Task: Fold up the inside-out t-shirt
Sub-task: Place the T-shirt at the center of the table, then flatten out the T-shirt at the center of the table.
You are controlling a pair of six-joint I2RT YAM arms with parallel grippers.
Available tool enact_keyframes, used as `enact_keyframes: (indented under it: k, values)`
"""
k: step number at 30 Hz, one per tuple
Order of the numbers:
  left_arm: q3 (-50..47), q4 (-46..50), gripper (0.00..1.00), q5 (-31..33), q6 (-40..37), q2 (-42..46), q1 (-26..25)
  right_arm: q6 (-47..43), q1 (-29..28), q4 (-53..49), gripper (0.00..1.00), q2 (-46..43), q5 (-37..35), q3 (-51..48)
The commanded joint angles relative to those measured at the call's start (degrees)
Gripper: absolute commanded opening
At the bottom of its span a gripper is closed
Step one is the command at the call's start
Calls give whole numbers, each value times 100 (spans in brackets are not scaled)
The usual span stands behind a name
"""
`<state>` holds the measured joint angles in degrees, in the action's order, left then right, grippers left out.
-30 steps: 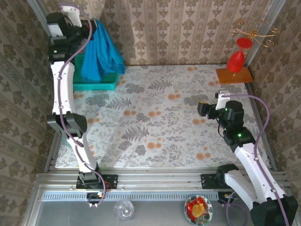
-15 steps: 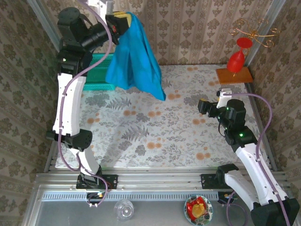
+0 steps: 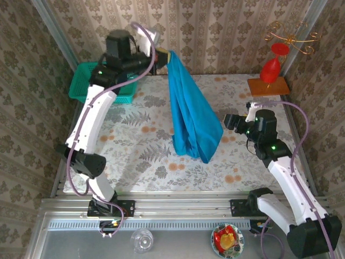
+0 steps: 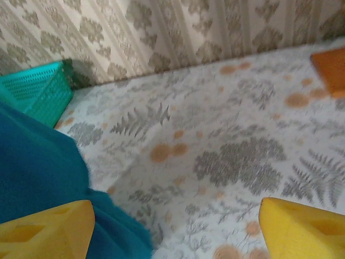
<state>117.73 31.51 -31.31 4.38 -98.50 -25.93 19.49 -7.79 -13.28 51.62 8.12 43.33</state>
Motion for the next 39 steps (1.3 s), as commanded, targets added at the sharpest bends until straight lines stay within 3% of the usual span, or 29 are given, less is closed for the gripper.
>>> enact_keyframes:
  k: [1,3,8,14,25,29,35,39]
  values:
    - [-1466,-338,0,968,-111,549,85,409,-112,-507,71,308,1040,133]
    - [-2264,-564,0,1065,51,701,250,463,-369,-597,66,490,1178,34]
    - [-3796,-907,0,1105,455,909,620,802,-1432,-777,62,688,751,-261]
    - [-5082,-1302,0,1136,682,1282,800,1580,-2460,-1235,58,973,-401,-632]
    - [-5706,-1439,0,1110,759,1766,934,2076,-2560,-1093,61,2179,-1068,-979]
    - [-5680,-1554,0,1084,762,1955,1001,2138,-2561,-974,43,2387,-1133,-885]
    - [-5671,-1848,0,1074,874,2321,1095,1984,-2539,-1116,2,1825,-1597,-587]
    - [-5608,-2076,0,1091,953,2669,1134,1599,-2396,-1488,0,1236,-2092,-5]
